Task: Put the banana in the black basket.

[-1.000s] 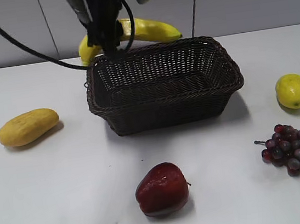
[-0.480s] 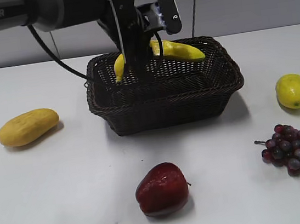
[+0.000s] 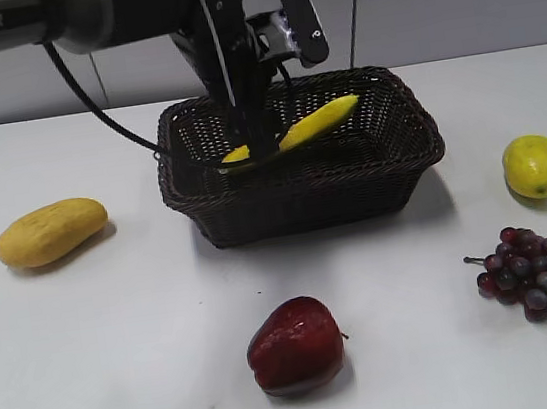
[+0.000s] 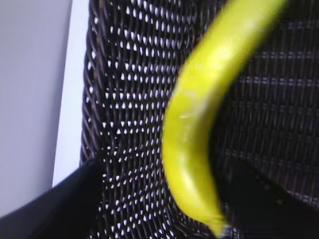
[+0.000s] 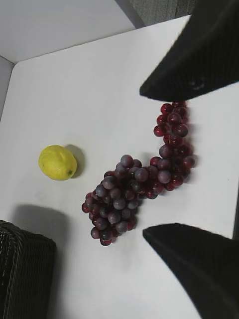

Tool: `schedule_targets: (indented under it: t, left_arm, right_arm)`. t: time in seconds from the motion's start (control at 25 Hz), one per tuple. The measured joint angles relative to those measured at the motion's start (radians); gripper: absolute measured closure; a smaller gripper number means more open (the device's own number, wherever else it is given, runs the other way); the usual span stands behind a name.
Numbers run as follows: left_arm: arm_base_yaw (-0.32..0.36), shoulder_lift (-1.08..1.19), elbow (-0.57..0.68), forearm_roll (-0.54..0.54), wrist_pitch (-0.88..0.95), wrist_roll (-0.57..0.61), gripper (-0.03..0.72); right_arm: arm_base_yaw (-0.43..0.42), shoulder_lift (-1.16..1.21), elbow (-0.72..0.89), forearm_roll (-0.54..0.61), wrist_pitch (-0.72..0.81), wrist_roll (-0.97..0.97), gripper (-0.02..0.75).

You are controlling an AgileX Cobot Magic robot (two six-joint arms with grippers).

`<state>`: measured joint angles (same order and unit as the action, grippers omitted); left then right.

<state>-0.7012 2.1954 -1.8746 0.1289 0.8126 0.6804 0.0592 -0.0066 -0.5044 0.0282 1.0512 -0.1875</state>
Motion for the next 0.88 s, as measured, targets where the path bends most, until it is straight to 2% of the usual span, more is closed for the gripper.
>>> schedule_targets:
  t: [0.12,0.28,0.6,0.72,0.88]
  left_arm:
    - [0.013,-0.062,0.000,-0.095,0.047,-0.021,0.067]
    - [0.074,-0.152,-0.002,-0.137,0.122,-0.122,0.078]
    - [0.284,-0.302,-0.005,-0.137,0.364,-0.394,0.099]
    - [0.357,-0.340,0.001,-0.137,0.394,-0.489,0.101]
    - [0.429,-0.437,0.111,-0.167,0.400,-0.553,0.102]
  right_arm:
    - [0.000,0.000,0.000,0.000,0.000,0.000,0.159]
    - [0.000,0.000,0.000,0.000,0.000,0.000,0.159]
    - [0.000,0.000,0.000,0.000,0.000,0.000,0.159]
    - [0.000,0.000,0.000,0.000,0.000,0.000,0.159]
    - [0.000,0.000,0.000,0.000,0.000,0.000,0.159]
